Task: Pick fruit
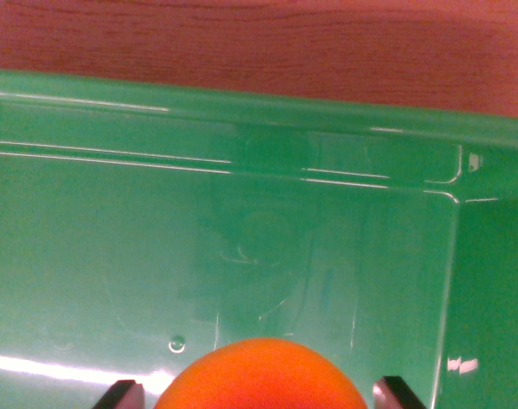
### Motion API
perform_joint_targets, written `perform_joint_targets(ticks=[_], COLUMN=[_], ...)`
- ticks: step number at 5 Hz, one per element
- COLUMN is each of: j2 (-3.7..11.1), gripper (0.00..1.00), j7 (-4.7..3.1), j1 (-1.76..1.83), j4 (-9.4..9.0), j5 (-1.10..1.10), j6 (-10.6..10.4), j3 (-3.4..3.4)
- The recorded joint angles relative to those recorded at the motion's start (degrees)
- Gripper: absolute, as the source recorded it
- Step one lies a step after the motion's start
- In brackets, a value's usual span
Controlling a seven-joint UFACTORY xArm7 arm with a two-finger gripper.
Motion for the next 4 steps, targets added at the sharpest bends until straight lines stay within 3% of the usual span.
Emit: perform_joint_targets(ticks=[1,2,3,4], j2=[0.00,-0.87,-0.87,-1.69], gripper=[1.00,1.00,1.00,1.00], j7=[0.00,0.00,0.00,-0.01], j1=[0.00,0.03,0.03,0.05], j4=[0.00,1.84,1.84,3.57], j5=[0.00,-0.05,-0.05,-0.09], j6=[0.00,2.70,2.70,5.25], j3=[0.00,-0.01,-0.01,-0.02])
